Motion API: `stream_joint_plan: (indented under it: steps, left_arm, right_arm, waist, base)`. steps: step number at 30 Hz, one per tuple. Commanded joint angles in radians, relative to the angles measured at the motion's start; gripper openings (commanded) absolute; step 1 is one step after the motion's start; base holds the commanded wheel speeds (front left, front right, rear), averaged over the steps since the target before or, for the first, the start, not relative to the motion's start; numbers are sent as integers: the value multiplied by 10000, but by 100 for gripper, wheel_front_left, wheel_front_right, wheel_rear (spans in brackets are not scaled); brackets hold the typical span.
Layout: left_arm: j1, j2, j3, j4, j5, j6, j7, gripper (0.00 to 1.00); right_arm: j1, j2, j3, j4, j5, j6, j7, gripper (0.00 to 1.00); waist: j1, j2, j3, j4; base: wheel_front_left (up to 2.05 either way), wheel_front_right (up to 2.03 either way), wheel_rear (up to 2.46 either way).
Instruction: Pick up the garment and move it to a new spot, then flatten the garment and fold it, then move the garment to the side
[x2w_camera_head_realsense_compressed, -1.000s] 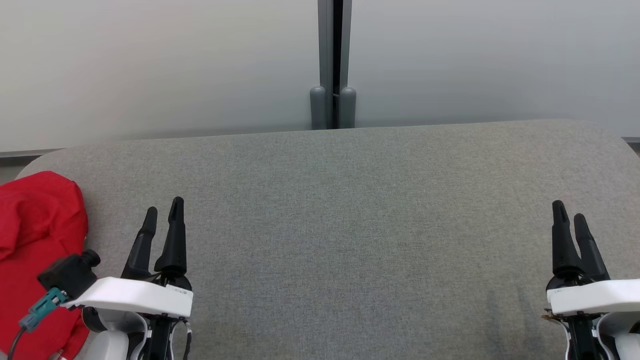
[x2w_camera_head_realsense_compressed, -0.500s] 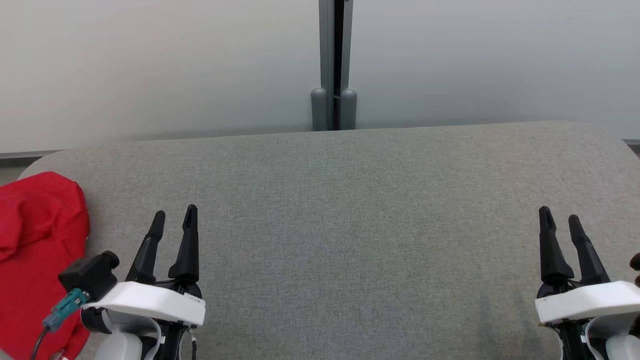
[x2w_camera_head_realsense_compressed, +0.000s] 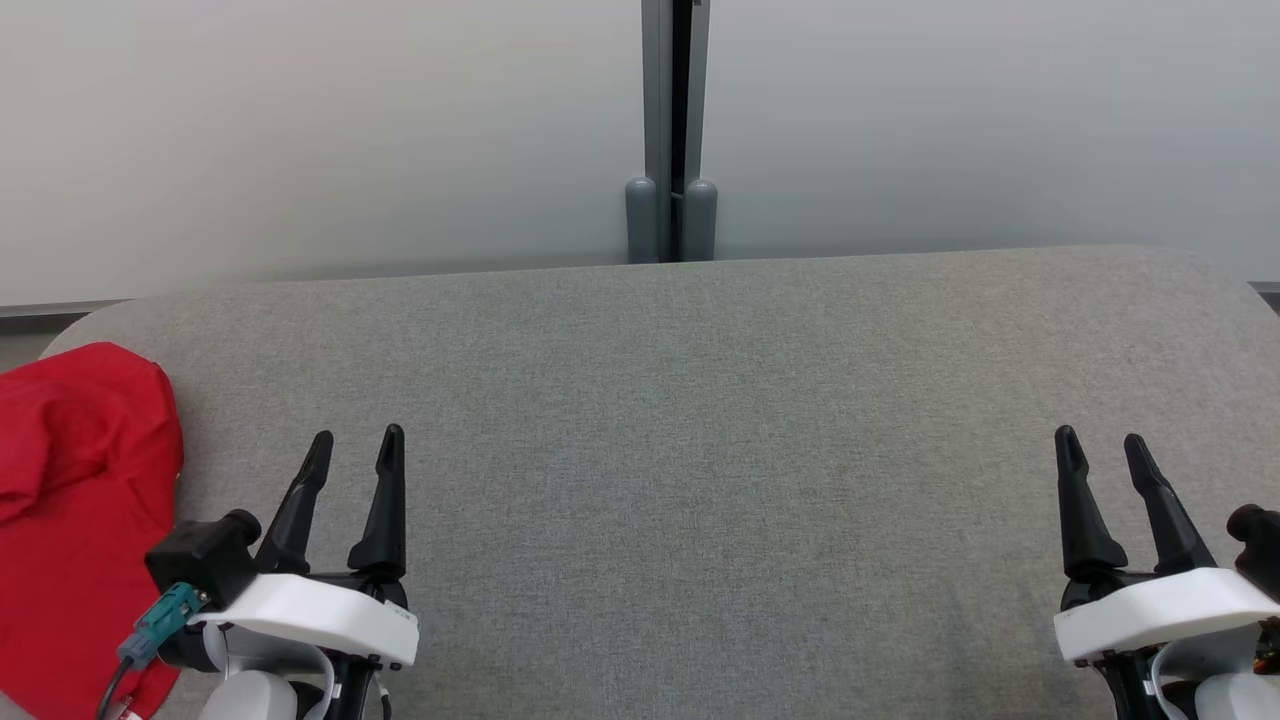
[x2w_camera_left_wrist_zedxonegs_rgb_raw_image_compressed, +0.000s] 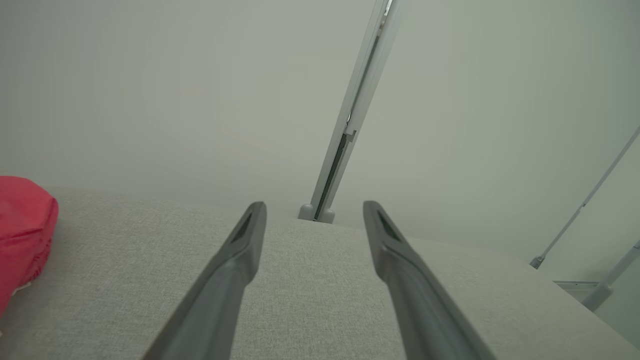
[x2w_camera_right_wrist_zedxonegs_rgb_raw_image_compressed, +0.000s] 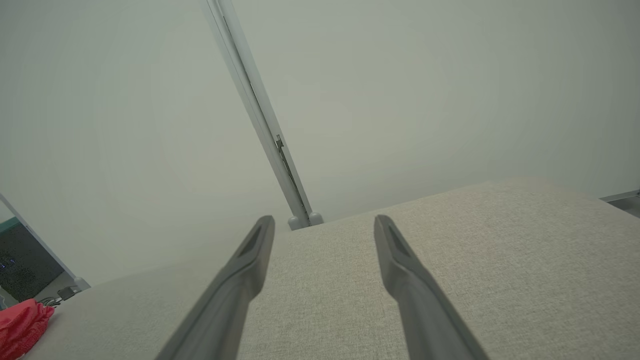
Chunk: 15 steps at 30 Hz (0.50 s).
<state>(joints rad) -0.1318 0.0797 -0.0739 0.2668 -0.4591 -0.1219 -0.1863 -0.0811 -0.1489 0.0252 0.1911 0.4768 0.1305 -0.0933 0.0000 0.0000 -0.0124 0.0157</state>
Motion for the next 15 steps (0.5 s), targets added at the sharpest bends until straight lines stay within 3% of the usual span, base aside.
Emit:
stream_joint_plan:
  steps: [1,15]
  left_arm:
    - [-156,68,13,-25,225,41,-69,100]
    - [-183,123,77,528,1278,68,-370,100]
  right_arm:
    - [15,-89,14,-19,-248,3,-79,100]
    - [88,-62,124,228,-1223,2,-217,100]
  waist:
    - [0,0,-2,6]
    - [0,0,6,33]
  base:
    - [0,0,0]
    - [0,0,0]
